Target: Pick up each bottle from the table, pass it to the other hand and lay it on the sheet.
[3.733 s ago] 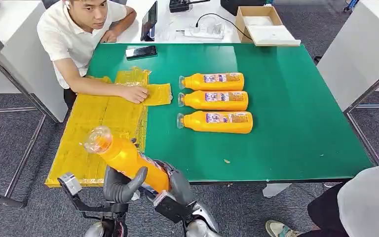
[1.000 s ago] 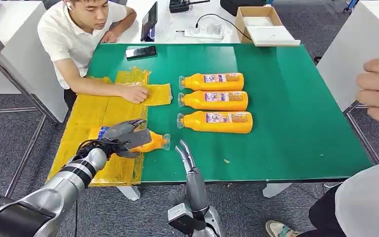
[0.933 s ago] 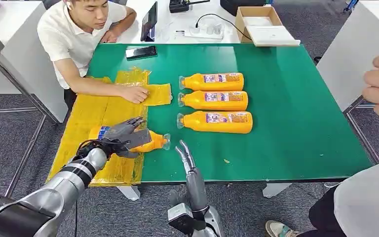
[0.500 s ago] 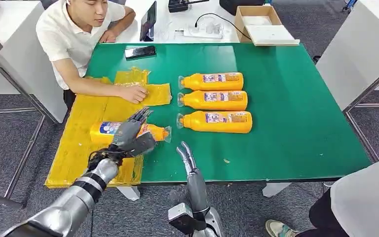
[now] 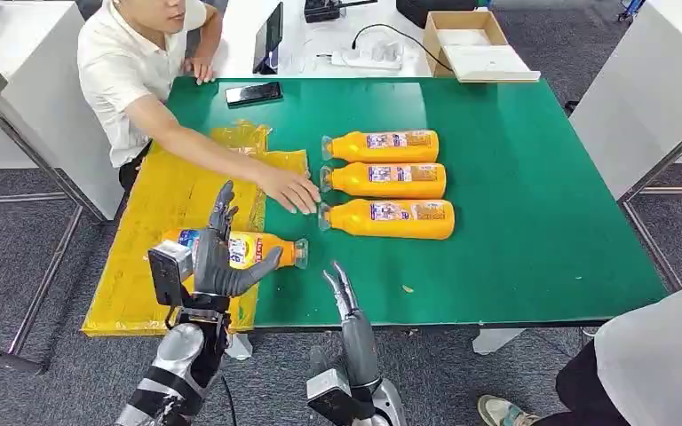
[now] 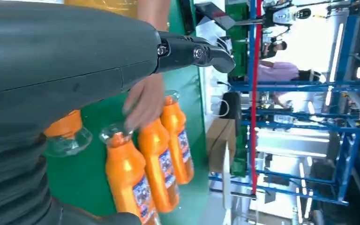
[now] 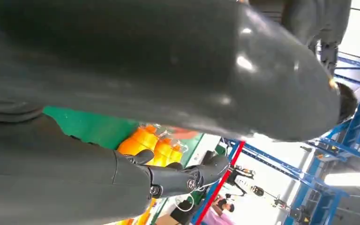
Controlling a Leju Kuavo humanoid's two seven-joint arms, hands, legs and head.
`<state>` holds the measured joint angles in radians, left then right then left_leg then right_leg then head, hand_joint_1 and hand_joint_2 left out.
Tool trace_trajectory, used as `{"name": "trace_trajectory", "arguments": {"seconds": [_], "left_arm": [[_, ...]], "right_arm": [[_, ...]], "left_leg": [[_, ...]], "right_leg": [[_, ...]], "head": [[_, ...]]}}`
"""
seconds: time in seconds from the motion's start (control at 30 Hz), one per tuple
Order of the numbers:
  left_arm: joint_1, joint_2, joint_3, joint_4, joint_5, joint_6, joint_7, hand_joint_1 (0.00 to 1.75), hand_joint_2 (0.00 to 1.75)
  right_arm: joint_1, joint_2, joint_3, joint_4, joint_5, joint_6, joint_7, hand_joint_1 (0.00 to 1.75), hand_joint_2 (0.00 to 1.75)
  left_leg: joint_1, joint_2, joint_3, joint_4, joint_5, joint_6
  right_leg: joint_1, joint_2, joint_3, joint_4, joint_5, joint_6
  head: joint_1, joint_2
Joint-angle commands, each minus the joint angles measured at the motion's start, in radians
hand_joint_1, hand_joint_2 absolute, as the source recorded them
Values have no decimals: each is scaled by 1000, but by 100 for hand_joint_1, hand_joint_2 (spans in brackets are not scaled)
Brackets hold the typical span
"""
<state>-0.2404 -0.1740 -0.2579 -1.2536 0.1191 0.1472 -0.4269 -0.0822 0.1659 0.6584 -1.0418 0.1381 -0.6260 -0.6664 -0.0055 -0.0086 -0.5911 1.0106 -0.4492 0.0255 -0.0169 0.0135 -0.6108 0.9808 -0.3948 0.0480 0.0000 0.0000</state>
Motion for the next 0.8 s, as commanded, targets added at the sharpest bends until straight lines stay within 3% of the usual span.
{"name": "trace_trajectory", "arguments": {"seconds": [0.03,0.07,0.1,0.17,0.23,0.3,0.37,0.47,0.6,0.67,0.8], "left_arm": [[141,24,27,-188,59,24,-29,0,175],[149,23,18,-213,67,26,-24,0,175],[153,22,14,-220,70,26,-21,0,175],[169,26,4,-249,73,28,-18,0,175],[196,33,5,-289,73,30,-18,0,175],[203,36,8,-299,73,31,-18,0,175],[215,44,11,-307,-33,105,-28,0,175],[231,30,32,-322,-32,105,-19,0,175],[231,30,32,-322,-32,105,-19,0,175],[222,14,36,-308,-31,102,-14,0,175],[215,12,30,-299,-31,100,-11,0,175]], "right_arm": [[75,-4,-44,-47,131,-72,-32,0,0],[81,6,-105,-60,233,-72,-32,0,0],[83,8,-133,-62,264,-72,-32,0,175],[101,25,-292,-96,469,-72,-32,0,175],[112,60,-576,-170,865,-72,-32,0,175],[95,23,-567,-156,826,-72,-32,0,175],[79,65,-777,-173,1105,-72,-4,0,175],[32,-18,-757,-107,1230,-72,167,0,175],[32,-18,-757,-107,1230,-72,167,0,175],[-20,-84,-669,-16,1258,-72,319,0,175],[-97,-145,-593,162,1261,-72,431,0,175]], "left_leg": [[1,3,6,-1,-3,-2],[0,1,3,-1,-2,-1],[1,1,5,-1,-3,-2],[2,1,7,-1,-4,-3],[0,-2,1,-1,-1,-1],[0,-1,2,0,-1,-2],[1,-1,3,0,-2,-2],[0,-3,1,0,0,-1],[-1,-2,1,-1,0,0],[0,-2,1,-1,0,0],[0,1,4,-1,0,0]], "right_leg": [[2,1,5,-1,-2,-2],[1,0,3,-1,-2,-1],[2,0,5,-1,-3,-2],[2,-1,7,-1,-4,-3],[0,-2,1,0,-2,-1],[0,-2,2,0,-2,-1],[1,-2,4,-1,-2,-2],[0,-4,3,-2,-1,-1],[0,-3,2,-2,0,0],[0,-2,3,-2,-1,-1],[1,-1,5,-3,0,-1]], "head": [[0,0],[0,0],[0,0],[0,0],[0,0],[0,0],[-1,0],[0,0],[0,0],[0,0],[0,0]]}}
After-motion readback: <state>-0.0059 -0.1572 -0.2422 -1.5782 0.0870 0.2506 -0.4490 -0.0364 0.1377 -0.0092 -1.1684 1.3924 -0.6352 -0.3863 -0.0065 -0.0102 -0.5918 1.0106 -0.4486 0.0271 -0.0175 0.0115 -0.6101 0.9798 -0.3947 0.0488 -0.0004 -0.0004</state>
